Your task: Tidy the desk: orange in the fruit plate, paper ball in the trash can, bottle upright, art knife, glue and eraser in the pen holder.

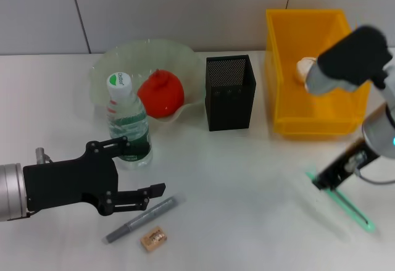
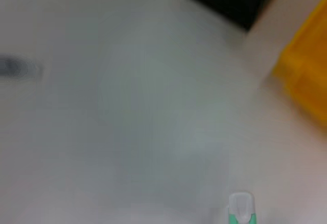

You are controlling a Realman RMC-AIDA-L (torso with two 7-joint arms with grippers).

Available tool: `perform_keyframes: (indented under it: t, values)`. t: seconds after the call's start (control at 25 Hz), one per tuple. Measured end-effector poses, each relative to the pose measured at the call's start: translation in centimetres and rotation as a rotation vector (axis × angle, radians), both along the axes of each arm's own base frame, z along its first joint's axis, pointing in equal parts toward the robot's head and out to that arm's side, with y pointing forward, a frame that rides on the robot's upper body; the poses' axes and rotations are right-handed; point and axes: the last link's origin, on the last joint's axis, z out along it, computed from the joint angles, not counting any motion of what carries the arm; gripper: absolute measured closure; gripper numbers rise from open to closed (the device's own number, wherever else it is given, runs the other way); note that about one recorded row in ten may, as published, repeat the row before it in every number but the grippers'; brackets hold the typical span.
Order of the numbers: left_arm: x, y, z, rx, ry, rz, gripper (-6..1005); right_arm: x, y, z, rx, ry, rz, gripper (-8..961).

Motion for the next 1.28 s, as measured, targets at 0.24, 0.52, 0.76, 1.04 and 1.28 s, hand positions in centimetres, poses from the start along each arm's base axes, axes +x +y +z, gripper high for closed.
perform_keyframes:
  t: [0.24,0.52,0.76,1.04,1.28]
  values:
    - [0.0,0.0,0.0,-0.001,0.0,0.001,195,-3.3,0.1,3.0,0.12,0.057,0.133,774]
    - [0.0,-0.1,-0.2,-0.011,0.002,-0.004,195,-6.2,0.4,5.4,0.278,0.166,0.308,774]
    - [0.0,-0.2,-0.4,-0.017,-0.002,0.0,195,-7.2,0.7,5.9,0.358,0.293,0.472,774]
    - [0.0,-0.2,-0.5,-0.019,-0.003,-0.002,195,-7.0,1.4,5.5,0.385,0.428,0.612,774]
    - [0.1,-0.2,-0.8,-0.027,-0.001,-0.008,196,-5.9,2.7,5.2,0.396,0.556,0.681,774]
